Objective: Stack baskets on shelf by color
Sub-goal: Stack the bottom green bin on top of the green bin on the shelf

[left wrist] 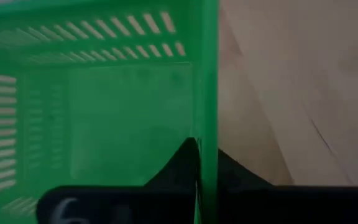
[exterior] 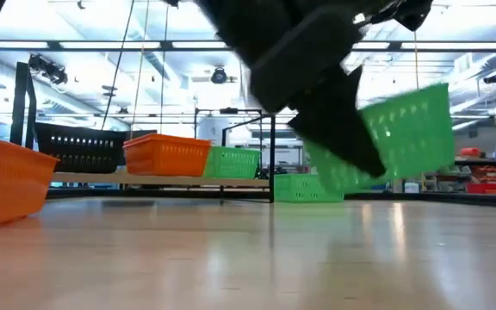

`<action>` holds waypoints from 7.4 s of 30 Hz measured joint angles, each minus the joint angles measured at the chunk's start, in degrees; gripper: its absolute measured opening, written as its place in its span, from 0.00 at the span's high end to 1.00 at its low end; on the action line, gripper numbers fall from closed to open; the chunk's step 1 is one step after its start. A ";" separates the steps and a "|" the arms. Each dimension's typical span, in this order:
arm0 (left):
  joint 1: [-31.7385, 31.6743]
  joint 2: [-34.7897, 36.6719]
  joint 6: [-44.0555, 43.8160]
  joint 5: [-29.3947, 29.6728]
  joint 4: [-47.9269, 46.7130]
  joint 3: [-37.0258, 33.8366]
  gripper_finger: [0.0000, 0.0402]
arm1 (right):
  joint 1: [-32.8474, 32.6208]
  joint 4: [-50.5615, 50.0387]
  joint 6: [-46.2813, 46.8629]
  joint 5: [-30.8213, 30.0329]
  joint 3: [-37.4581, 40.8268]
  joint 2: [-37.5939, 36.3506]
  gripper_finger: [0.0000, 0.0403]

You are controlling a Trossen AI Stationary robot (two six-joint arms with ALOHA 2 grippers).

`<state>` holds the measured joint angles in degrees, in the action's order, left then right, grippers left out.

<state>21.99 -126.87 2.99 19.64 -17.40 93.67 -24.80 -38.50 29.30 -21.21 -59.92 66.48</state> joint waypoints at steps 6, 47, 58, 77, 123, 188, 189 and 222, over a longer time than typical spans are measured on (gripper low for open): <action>-4.09 0.09 -4.24 0.04 -4.50 3.48 0.98 | -0.39 5.72 0.32 -4.98 0.00 2.63 0.72; -9.28 0.02 -9.85 -10.27 -26.12 14.09 0.67 | -2.29 6.54 -2.32 -5.69 3.15 5.60 0.72; -6.33 0.02 -8.44 4.55 -36.65 16.30 0.71 | -3.81 5.10 -0.85 -4.01 3.06 5.64 0.72; -11.62 2.15 -8.95 -7.33 -16.49 5.11 0.71 | -4.85 0.03 -3.82 -14.43 -0.03 -3.49 0.72; -13.08 61.30 -9.89 -5.33 43.15 -58.54 0.71 | 3.39 -9.05 -16.30 12.53 -17.24 35.78 0.42; -3.36 77.94 -9.40 -2.69 24.13 -58.50 0.71 | 24.31 -32.19 -68.19 0.46 -47.87 47.74 0.99; -3.36 77.92 -9.39 -2.39 24.14 -58.50 0.71 | 25.82 -31.24 -69.87 1.27 -47.87 47.74 0.99; -8.23 83.32 -3.70 4.97 23.38 -58.50 0.71 | 41.40 -6.59 -92.52 19.82 -44.86 47.89 0.99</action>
<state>13.76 -43.55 -0.71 24.61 5.98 35.18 16.60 -45.09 -63.22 -1.39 -104.78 114.37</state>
